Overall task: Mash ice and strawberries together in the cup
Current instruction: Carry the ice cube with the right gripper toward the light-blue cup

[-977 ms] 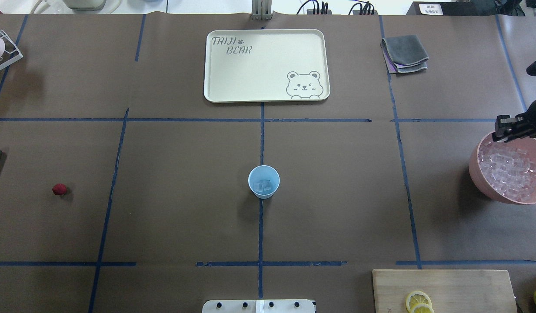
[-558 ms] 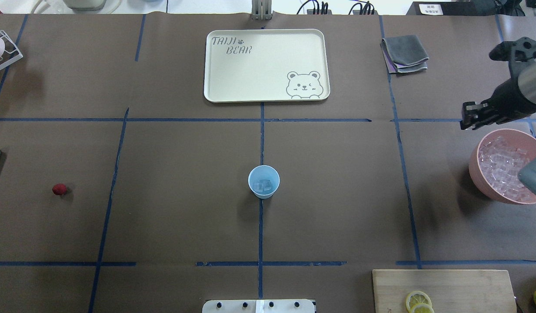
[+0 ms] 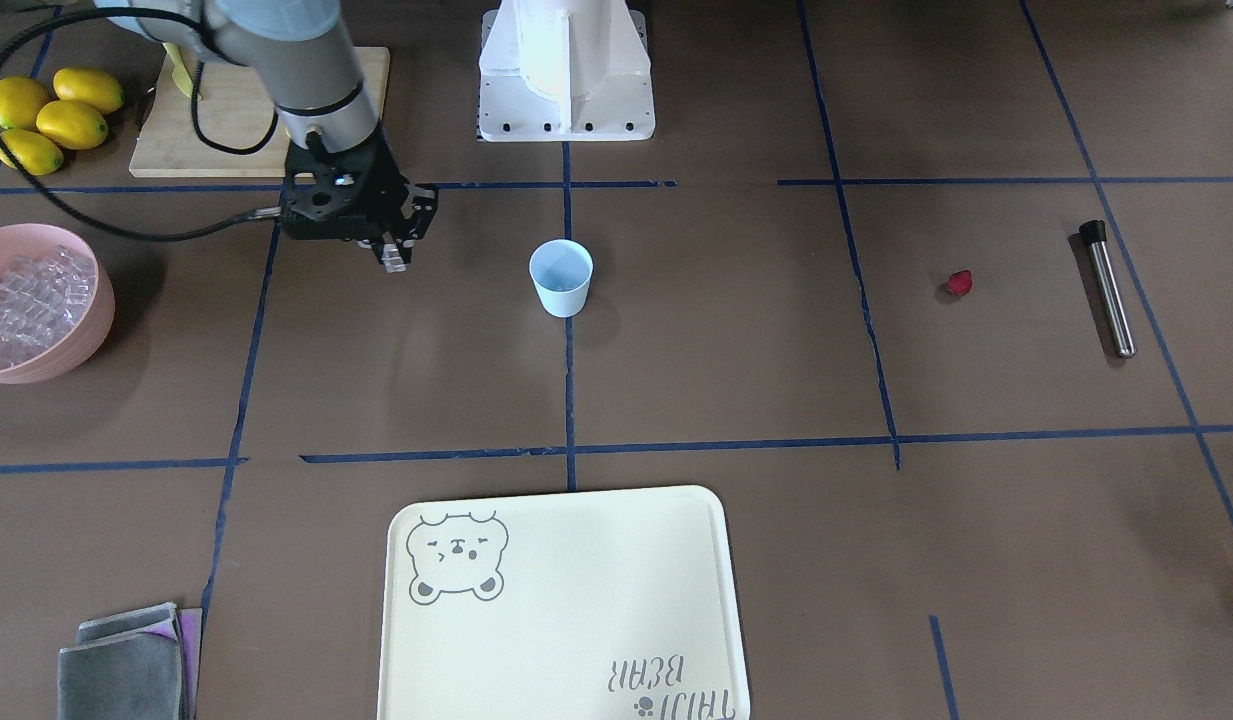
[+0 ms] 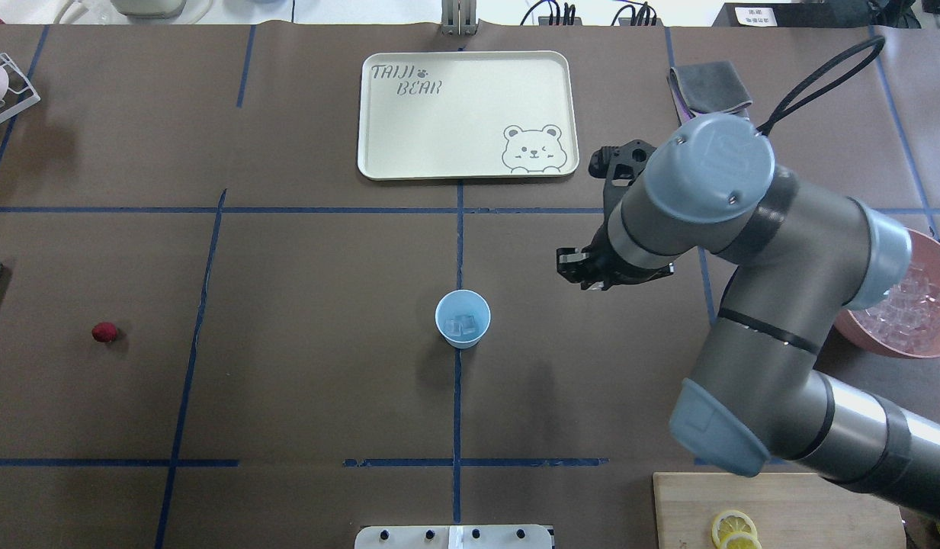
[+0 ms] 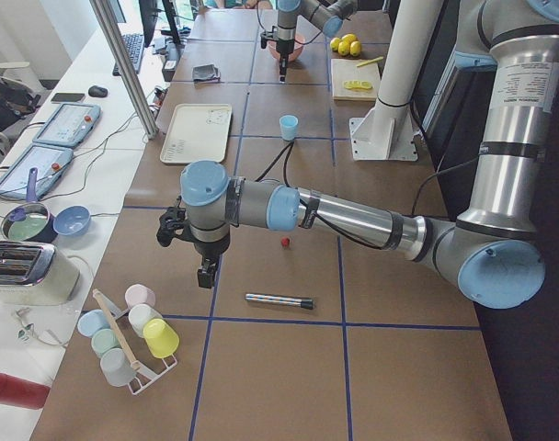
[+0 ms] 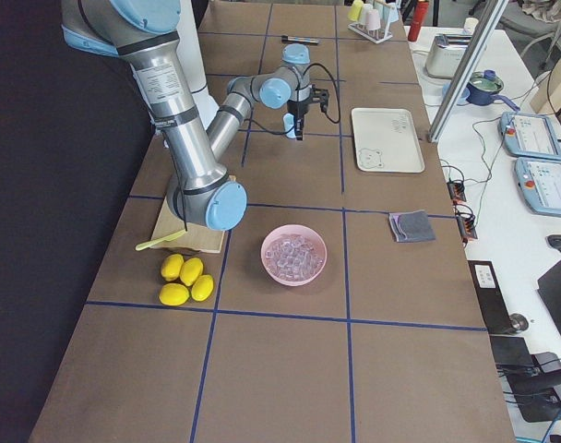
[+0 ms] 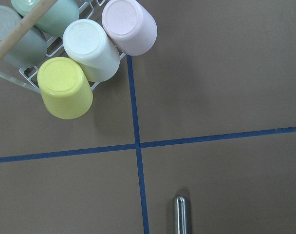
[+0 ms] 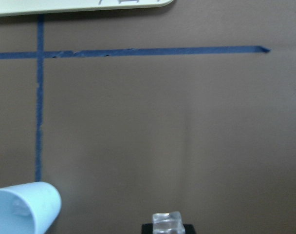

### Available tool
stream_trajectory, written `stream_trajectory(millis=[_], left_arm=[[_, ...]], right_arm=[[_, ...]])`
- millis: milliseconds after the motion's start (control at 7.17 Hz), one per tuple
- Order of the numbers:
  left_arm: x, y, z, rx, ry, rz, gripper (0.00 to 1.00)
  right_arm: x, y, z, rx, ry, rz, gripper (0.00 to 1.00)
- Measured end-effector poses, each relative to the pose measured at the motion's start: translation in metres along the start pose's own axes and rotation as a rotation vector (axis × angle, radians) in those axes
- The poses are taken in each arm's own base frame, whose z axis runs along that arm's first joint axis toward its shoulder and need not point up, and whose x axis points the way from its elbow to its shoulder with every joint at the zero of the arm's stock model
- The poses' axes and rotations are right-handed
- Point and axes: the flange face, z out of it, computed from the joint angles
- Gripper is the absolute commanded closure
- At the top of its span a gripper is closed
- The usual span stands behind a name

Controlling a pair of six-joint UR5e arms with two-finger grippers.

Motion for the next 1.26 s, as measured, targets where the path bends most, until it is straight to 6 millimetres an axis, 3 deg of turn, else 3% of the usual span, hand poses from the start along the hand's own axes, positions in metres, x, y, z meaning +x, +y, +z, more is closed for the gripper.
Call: stream_trajectory(millis=[419, 698, 977, 1256], left_arm=[[-0.001, 0.000, 0.002, -0.004, -0.001, -0.003, 0.00], [-0.003, 0.001, 0.004, -0.008, -0.002, -0.005, 0.00], [-0.005, 0.001, 0.006, -0.012, -0.002, -0.007, 0.00], [-0.006, 0.001, 0.007, -0.014, -0.002, -0.007, 0.00]], right_arm=[[-0.092, 0.038, 0.022, 0.008, 0.005, 0.013, 1.00], [-0.121, 0.046, 0.032, 0.015, 0.021, 0.005, 1.00], [-0.146, 0.040, 0.037, 0.020, 0.028, 0.003, 1.00], [-0.158, 0.036, 0.041, 0.025, 0.037, 0.004, 0.98]])
